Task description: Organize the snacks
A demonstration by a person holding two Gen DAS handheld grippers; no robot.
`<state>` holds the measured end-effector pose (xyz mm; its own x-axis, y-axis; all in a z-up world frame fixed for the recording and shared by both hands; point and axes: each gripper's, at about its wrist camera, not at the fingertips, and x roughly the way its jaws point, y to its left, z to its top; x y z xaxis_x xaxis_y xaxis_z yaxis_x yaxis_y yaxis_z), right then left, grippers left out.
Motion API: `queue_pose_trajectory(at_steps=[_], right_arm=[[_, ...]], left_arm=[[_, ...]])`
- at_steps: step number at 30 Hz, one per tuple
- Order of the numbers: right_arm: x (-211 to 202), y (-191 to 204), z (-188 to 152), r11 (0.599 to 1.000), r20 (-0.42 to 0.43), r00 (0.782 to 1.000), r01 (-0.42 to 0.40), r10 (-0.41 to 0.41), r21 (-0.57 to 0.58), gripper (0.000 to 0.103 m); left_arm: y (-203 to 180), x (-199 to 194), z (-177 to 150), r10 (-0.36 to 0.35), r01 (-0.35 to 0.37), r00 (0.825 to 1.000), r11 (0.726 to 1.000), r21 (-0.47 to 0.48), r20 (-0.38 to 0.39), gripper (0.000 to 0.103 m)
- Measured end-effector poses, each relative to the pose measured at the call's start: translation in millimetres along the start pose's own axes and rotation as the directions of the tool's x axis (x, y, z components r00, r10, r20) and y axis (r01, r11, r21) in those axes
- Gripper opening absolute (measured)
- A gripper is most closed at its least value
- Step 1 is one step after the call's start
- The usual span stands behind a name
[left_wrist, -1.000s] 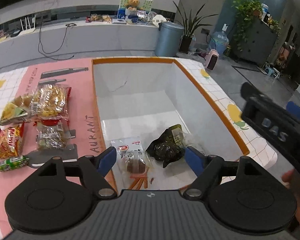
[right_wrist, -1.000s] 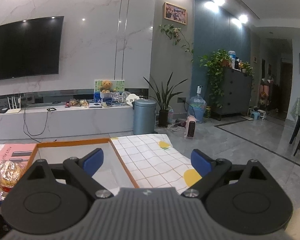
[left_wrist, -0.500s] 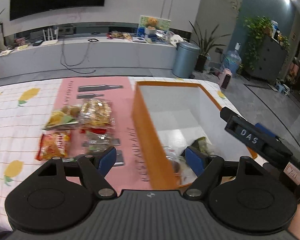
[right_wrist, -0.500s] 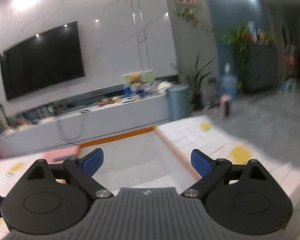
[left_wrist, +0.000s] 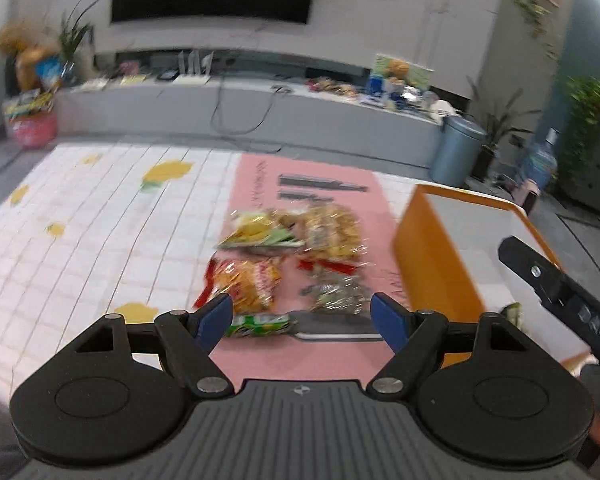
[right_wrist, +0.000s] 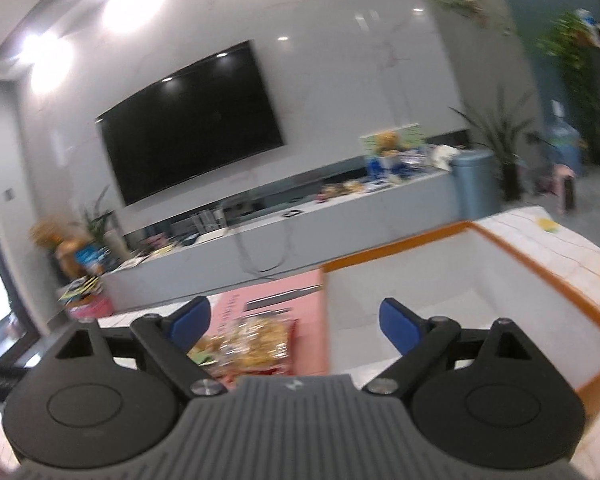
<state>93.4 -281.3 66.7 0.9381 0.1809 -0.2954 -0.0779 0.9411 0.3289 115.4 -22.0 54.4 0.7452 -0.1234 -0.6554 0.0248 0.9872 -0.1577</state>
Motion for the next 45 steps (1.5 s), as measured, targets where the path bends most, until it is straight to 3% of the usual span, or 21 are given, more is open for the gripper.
queue_pose_trajectory(at_steps=[2,8,14,21,23,26,29,31,33,35,42,45], right_arm=[[5,12,-8,1.000,-0.003,1.000,-0.021,0.021,-0.013,0.077],[18,43,-33,0.992,-0.062,0.997,-0.053,0.046,-0.114,0.069],[48,57,-58,0.980,-0.171,0.984,-0.088,0.057,-0.179,0.067],[79,74,-100,0.950,-0.260,0.965,-0.117,0.040,-0.290,0.069],[83,82,-108,0.922,-0.269,0.962,-0.149,0.051,-0.358,0.076],[89,102,-121,0.849,-0.271,0.960,-0.204,0.075,-0.487,0.087],[100,113,-128,0.790,-0.296,0.947,-0.273,0.122,-0.549,0.090],[116,118,-132,0.769,-0.317,0.943,-0.277,0.102,-0.576,0.095],[132,119,-135,0.775,-0.331,0.939,-0.274,0.089,-0.570,0.095],[143,118,-134,0.786,-0.352,0.927,-0.311,0.128,-0.534,0.095],[157,126,-139,0.773,-0.417,0.892,-0.388,0.176,-0.502,0.094],[158,126,-139,0.788,-0.391,0.910,-0.342,0.140,-0.512,0.073]], left_arm=[[15,7,-2,0.010,-0.011,1.000,0.999,-0.046,-0.021,0.092],[51,18,-12,0.051,-0.051,0.999,0.995,-0.080,-0.002,0.092],[87,29,-20,0.067,-0.069,0.998,0.985,-0.155,-0.020,0.092],[104,35,-20,0.096,-0.100,0.995,0.987,-0.128,-0.033,0.092],[108,39,-18,0.094,-0.100,0.994,0.982,-0.160,-0.049,0.092],[114,46,-18,0.078,-0.092,0.993,0.980,-0.174,-0.087,0.092],[116,44,-21,0.062,-0.074,0.995,0.984,-0.162,-0.076,0.092],[118,41,-21,0.039,-0.048,0.998,0.983,-0.176,-0.058,0.092],[119,39,-20,0.018,-0.027,0.999,0.981,-0.191,-0.048,0.092],[120,38,-18,0.009,-0.017,0.999,0.979,-0.203,-0.043,0.092],[127,37,-16,-0.009,0.000,0.999,0.965,-0.261,-0.032,0.092],[130,38,-17,-0.011,0.001,0.999,0.960,-0.281,-0.036,0.092]])
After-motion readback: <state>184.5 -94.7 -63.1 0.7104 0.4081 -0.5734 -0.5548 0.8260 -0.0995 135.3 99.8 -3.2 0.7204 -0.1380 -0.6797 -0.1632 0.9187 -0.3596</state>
